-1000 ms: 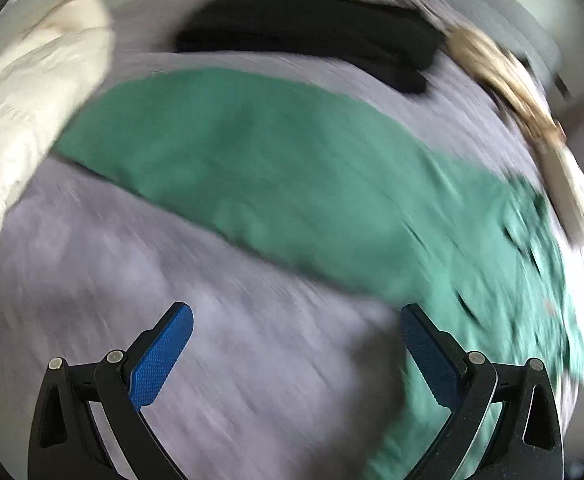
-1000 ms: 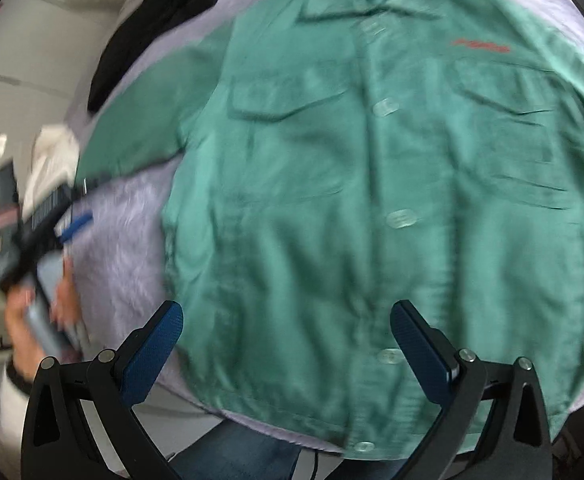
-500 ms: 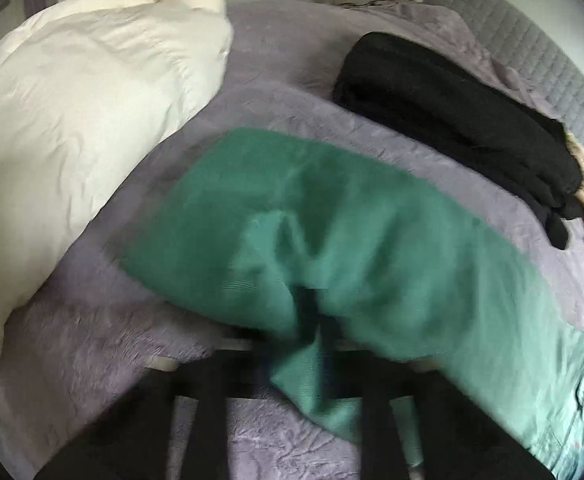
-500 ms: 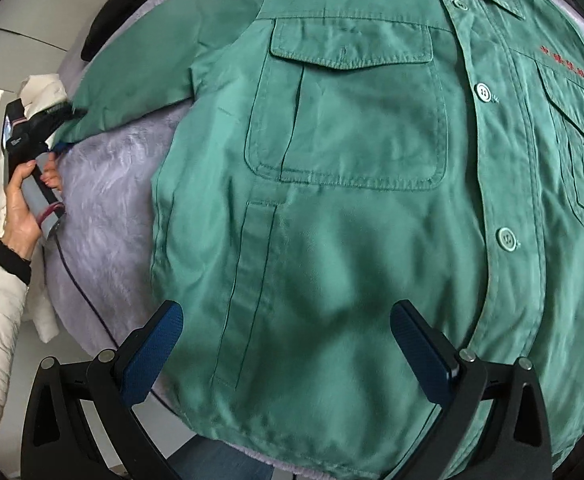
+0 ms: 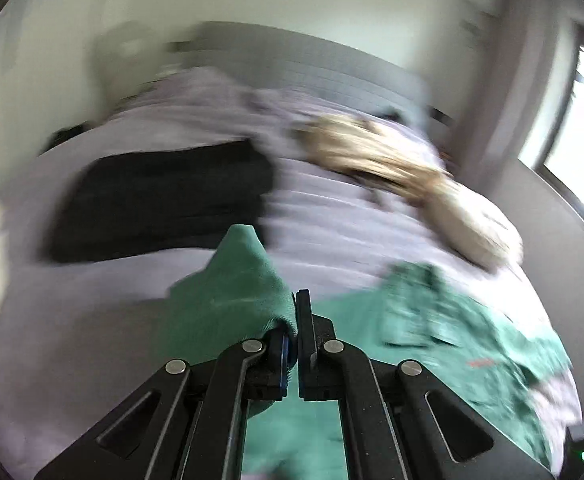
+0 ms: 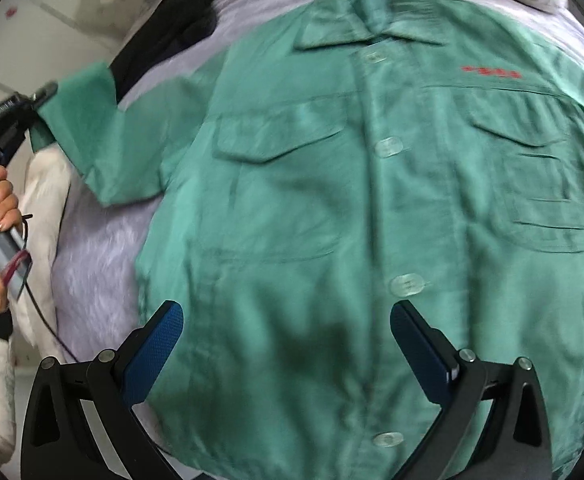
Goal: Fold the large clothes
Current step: 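Fold the held sleeve across the jacket body with the left tool, then open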
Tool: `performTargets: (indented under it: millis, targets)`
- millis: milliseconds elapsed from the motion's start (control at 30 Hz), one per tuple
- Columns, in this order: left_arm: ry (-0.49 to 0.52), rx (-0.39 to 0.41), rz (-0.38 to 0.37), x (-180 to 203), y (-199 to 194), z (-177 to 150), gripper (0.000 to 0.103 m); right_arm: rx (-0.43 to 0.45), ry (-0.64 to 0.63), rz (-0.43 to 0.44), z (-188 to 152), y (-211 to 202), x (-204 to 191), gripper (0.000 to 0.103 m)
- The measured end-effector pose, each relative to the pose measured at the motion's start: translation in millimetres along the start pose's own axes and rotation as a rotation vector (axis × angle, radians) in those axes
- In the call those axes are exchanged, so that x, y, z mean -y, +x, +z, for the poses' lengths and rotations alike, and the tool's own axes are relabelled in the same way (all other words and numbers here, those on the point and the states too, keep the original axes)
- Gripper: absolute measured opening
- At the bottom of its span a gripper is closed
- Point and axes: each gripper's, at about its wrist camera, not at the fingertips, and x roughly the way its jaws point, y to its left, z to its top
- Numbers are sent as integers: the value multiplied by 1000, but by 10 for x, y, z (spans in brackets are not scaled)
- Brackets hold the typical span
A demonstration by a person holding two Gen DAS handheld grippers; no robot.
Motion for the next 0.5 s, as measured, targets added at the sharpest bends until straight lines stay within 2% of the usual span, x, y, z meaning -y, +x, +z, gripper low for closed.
performTargets:
  millis: [67, 167, 267, 400, 433, 467, 500]
  targets:
    - [80, -39, -50, 562, 185, -82, 4, 38, 41, -3, 35, -110, 203, 103]
    - [182, -149, -124, 1406, 640, -336, 4, 87, 104, -26, 97, -276, 578, 103]
    - [247, -261, -136, 1848, 974, -754, 4, 113, 173, -42, 133, -370, 1017, 103]
    - [368, -358, -61, 2107, 1266, -1257, 4, 97, 247, -62, 186, -388, 1551, 103]
    - [406, -366, -42, 2136, 1274, -1338, 13, 93, 258, -59, 200, -400, 1642, 103]
    - [432, -373, -31, 2142, 1233, -1398, 25, 90, 265, -60, 221, -398, 1714, 103]
    - [438, -373, -33, 2154, 1196, -1438, 62, 90, 266, -65, 225, -404, 1767, 103]
